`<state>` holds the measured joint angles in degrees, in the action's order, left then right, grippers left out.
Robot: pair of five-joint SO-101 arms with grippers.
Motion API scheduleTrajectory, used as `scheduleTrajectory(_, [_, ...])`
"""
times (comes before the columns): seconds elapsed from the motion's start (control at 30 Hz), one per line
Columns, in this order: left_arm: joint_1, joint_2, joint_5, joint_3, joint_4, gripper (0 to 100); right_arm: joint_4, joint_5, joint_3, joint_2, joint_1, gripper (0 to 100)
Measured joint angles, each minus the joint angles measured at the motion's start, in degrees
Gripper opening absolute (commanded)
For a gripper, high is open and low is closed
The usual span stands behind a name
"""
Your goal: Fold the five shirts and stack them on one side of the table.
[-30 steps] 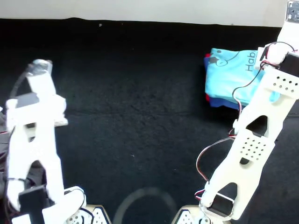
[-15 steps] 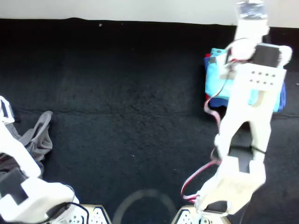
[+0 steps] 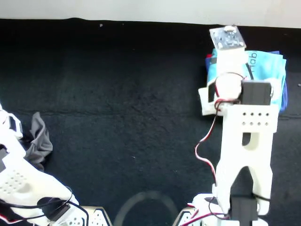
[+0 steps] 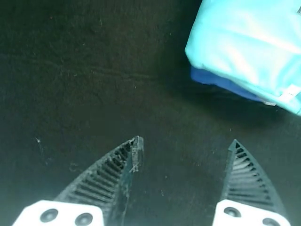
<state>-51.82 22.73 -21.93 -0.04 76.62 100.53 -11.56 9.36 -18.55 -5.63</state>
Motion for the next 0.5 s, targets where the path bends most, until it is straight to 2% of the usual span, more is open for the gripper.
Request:
scheduleTrajectory(0.07, [0.2,0.5,0.0,0.0,1.6,0,0.0,0.0,-1.8,-0.8,0.0,27.5])
scheduleTrajectory(0.23, [3.1,0.5,0.0,0.0,7.5,1,0.0,0.0,-5.5,-1.0,0.0,27.5])
scheduleTrajectory(0.33, [7.9,0.4,0.3,0.0,10.2,1,0.0,0.0,-8.3,-1.0,0.0,27.5])
scheduleTrajectory(0.5, [18.7,-5.5,4.8,0.0,13.5,1,-0.1,0.0,-13.3,-1.2,0.0,27.5])
